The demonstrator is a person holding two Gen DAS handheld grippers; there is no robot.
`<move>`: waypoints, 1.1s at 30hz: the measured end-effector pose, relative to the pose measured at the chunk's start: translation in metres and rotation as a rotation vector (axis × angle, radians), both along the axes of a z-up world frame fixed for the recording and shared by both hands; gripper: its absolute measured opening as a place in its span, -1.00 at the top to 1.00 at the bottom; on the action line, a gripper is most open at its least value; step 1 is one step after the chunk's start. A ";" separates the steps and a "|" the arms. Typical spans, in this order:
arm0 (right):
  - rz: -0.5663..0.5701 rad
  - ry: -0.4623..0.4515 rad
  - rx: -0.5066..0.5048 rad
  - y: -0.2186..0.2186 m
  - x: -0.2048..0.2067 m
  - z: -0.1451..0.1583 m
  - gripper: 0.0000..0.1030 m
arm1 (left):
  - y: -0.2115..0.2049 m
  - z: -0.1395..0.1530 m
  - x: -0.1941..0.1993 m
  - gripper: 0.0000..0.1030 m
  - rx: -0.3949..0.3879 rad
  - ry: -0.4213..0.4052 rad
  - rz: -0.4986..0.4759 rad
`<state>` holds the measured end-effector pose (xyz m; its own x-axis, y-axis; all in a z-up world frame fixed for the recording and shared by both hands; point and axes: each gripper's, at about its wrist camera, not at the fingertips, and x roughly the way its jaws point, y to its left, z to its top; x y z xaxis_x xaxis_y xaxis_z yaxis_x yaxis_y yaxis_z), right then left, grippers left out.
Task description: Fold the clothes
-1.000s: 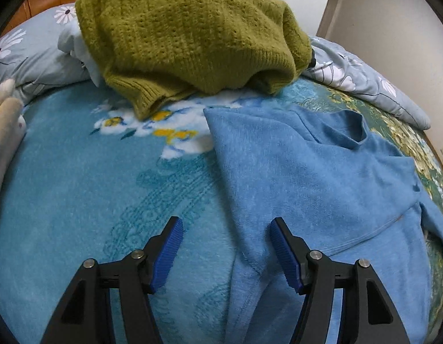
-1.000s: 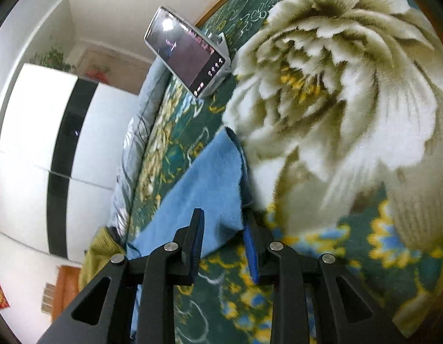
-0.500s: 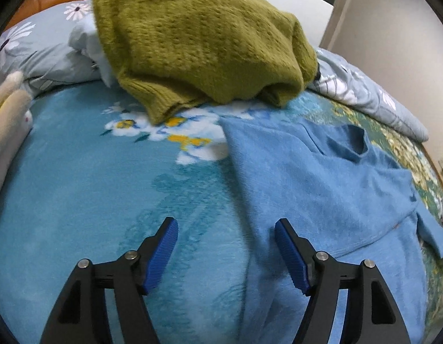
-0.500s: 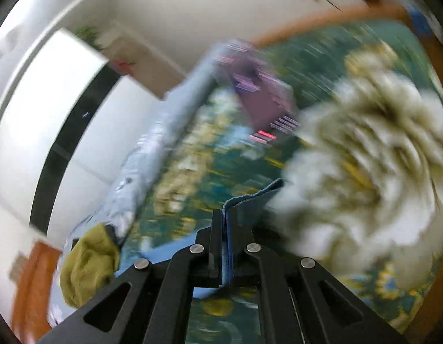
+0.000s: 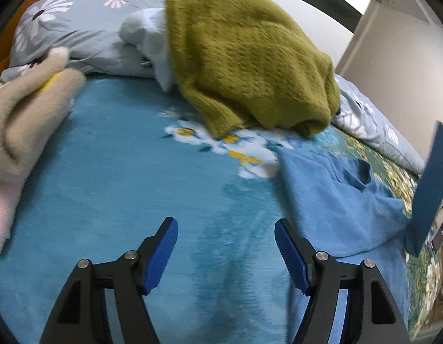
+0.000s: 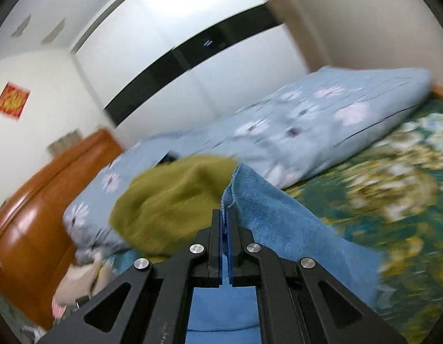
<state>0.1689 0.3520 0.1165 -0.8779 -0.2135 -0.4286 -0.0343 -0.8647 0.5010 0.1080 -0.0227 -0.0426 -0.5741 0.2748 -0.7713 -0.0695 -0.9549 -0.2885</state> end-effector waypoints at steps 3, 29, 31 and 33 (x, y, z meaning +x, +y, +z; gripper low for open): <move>0.121 -0.081 -0.015 -0.057 -0.029 -0.037 0.96 | -0.012 -0.002 0.000 -0.43 0.013 -0.011 0.018; 0.368 -0.298 0.034 -0.183 -0.040 -0.147 0.94 | 0.010 -0.005 -0.003 -0.43 0.089 -0.040 -0.032; 0.379 -0.318 0.039 -0.188 -0.043 -0.152 0.94 | 0.010 -0.006 -0.003 -0.44 0.089 -0.045 -0.029; 0.389 -0.341 0.041 -0.192 -0.045 -0.158 0.94 | 0.010 -0.006 -0.005 -0.44 0.084 -0.045 -0.032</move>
